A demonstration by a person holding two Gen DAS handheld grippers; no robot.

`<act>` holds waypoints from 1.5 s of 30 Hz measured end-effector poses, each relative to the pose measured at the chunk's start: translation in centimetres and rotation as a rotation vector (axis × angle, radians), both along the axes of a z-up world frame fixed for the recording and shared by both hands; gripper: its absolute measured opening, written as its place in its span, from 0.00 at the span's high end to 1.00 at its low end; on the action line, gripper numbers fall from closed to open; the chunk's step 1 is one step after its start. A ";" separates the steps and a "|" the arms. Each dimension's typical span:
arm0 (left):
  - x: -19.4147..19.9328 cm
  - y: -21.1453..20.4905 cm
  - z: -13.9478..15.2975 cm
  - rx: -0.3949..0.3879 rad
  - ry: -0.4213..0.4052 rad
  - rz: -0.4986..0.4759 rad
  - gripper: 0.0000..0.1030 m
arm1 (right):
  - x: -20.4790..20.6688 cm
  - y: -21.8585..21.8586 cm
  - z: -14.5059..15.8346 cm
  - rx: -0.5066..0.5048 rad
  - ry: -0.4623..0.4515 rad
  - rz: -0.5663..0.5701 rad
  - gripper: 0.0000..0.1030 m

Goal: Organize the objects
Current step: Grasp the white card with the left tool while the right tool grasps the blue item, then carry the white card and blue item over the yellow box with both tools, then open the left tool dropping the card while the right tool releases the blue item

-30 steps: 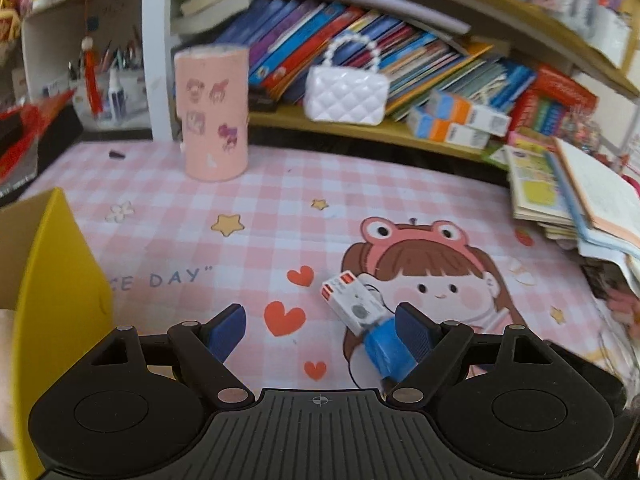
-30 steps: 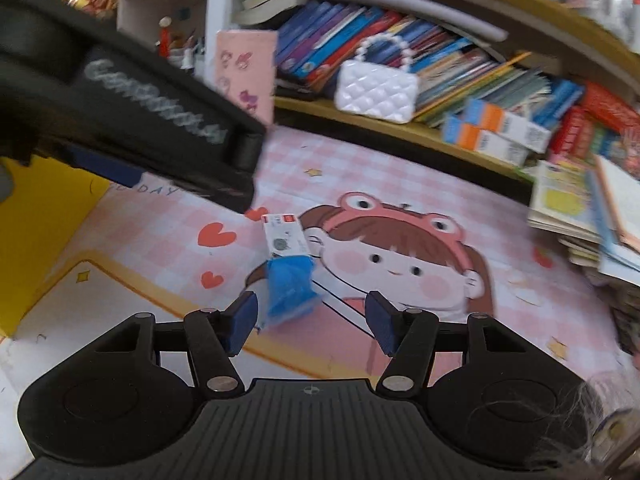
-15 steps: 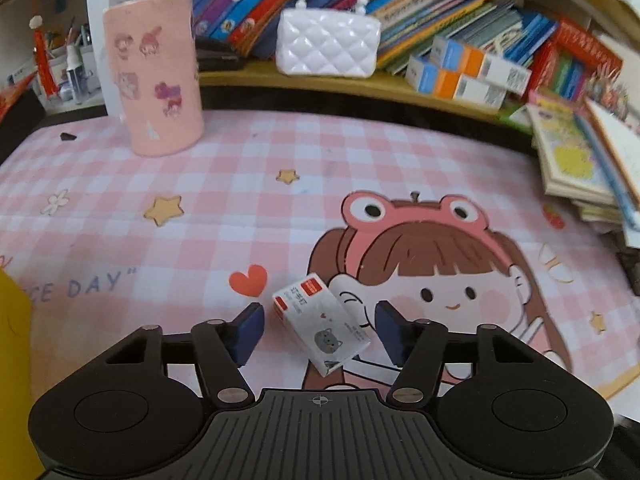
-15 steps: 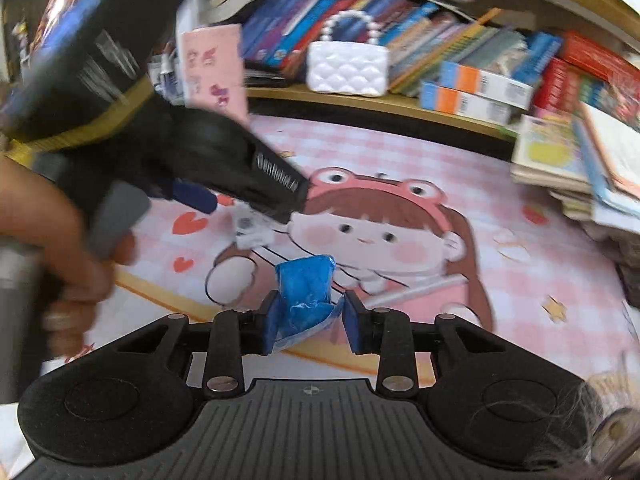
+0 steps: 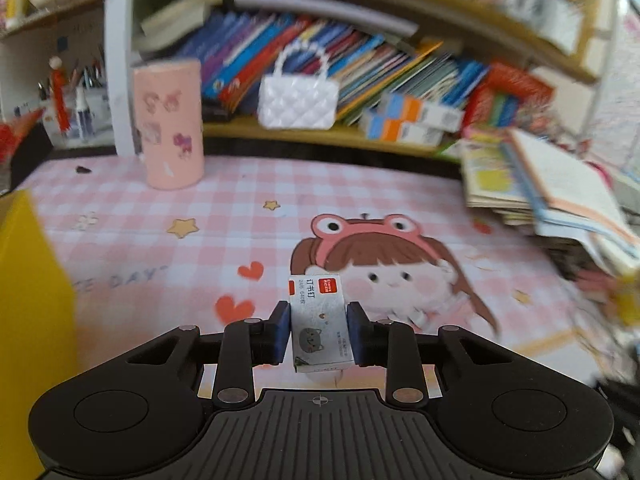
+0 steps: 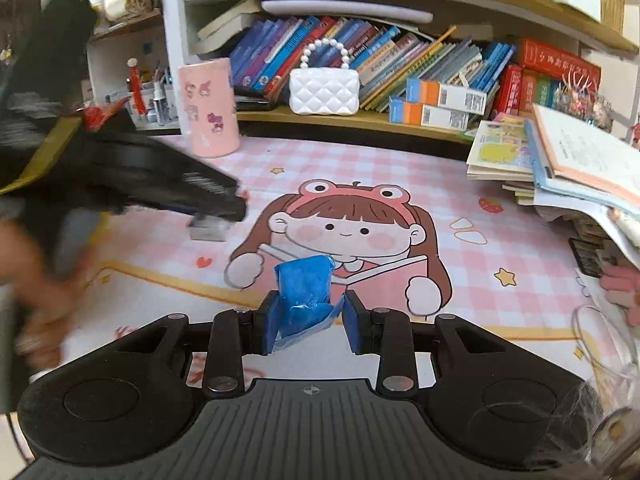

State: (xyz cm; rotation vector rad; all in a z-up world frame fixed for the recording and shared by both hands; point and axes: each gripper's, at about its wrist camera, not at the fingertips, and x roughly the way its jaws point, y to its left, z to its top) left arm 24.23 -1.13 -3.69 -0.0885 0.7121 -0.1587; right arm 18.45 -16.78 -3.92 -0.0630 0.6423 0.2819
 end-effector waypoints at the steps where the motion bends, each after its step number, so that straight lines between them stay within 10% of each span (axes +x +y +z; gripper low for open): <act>1: -1.6 0.4 0.5 -0.004 -0.010 -0.007 0.73 | -0.8 0.3 0.3 -0.004 -0.007 0.001 0.71; 14: -20.5 10.5 2.5 0.017 0.003 0.050 0.72 | -13.8 8.4 3.1 0.000 0.015 0.096 0.70; 22: -25.4 16.4 3.0 0.050 -0.020 0.167 0.72 | -18.7 14.5 3.3 0.005 0.018 0.207 0.70; 33: -26.7 20.5 4.6 0.036 -0.093 0.218 0.72 | -18.8 19.7 4.6 -0.015 -0.037 0.259 0.70; 45: -16.3 24.7 5.5 0.059 -0.122 0.282 0.71 | -6.2 27.1 6.2 -0.080 -0.120 0.287 0.68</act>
